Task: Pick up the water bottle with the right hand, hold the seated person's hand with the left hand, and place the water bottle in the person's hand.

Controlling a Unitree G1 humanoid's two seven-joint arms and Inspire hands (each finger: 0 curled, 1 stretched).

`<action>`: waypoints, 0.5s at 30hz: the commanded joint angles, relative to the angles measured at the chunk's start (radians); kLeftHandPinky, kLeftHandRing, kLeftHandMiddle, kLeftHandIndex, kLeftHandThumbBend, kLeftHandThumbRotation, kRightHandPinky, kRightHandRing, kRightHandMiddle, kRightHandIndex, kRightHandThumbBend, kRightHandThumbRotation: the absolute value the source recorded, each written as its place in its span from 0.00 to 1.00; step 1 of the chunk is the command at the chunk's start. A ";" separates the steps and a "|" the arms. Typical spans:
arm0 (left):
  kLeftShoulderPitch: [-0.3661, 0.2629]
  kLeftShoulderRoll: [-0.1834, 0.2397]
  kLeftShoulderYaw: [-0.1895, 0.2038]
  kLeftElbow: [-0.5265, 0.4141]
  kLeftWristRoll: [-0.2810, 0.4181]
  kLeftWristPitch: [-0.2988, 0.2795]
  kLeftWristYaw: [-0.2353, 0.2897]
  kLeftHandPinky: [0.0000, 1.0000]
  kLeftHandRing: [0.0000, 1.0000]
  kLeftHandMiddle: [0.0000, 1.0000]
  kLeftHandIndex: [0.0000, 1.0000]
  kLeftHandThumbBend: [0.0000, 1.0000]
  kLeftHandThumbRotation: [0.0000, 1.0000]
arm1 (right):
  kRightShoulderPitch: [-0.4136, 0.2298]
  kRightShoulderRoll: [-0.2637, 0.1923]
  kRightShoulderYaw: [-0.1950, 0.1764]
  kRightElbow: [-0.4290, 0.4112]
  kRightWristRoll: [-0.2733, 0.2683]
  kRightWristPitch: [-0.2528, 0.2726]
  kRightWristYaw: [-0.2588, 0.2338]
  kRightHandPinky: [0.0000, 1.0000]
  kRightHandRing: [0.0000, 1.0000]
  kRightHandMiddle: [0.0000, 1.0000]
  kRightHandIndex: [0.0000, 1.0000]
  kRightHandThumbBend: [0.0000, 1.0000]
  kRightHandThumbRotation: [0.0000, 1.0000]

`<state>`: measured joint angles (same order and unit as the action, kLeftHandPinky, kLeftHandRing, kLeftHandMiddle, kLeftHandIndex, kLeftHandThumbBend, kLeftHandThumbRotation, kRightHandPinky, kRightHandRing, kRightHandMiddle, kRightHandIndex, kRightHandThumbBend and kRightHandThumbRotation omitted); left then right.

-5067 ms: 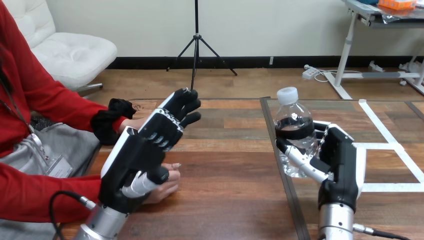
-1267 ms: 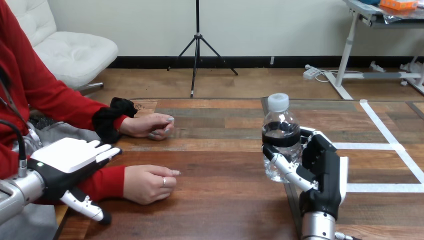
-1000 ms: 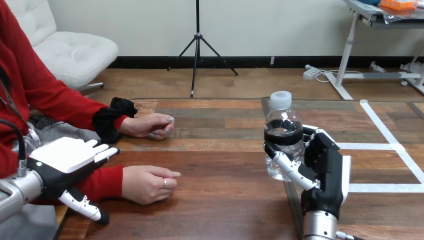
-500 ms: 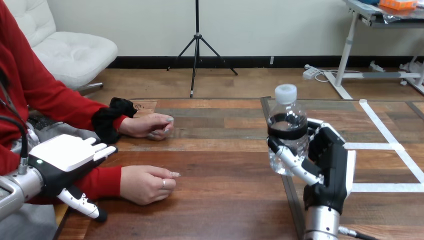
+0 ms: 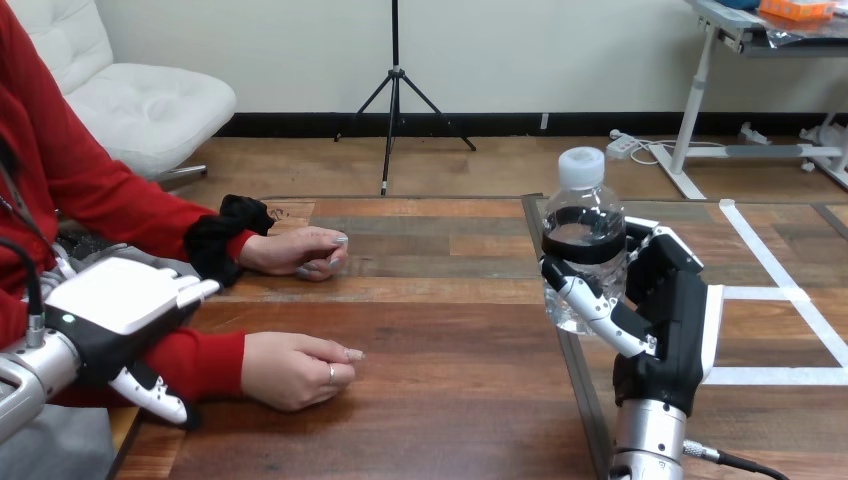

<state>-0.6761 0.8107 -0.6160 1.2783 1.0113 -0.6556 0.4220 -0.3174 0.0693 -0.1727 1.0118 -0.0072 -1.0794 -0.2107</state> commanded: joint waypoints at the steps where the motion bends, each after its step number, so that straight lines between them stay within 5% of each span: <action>1: 0.008 -0.031 0.015 0.022 -0.039 0.022 0.053 0.75 0.83 0.87 0.89 0.99 0.36 | -0.030 -0.004 0.005 -0.075 -0.004 -0.037 0.007 0.33 0.39 0.47 0.46 0.77 0.00; 10: 0.032 -0.057 0.015 0.029 -0.071 0.034 0.153 0.64 0.68 0.76 0.81 0.91 0.26 | -0.014 -0.001 0.008 -0.112 -0.010 -0.031 0.004 0.33 0.39 0.46 0.46 0.77 0.00; 15: 0.043 -0.070 0.029 0.034 -0.106 0.026 0.166 0.61 0.64 0.71 0.77 0.85 0.23 | -0.003 0.002 0.011 -0.138 -0.013 -0.026 0.004 0.33 0.39 0.46 0.46 0.76 0.00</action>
<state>-0.6364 0.7724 -0.6085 1.2989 0.9391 -0.6464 0.5556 -0.2977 0.0693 -0.1715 0.9544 -0.0105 -1.0796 -0.2105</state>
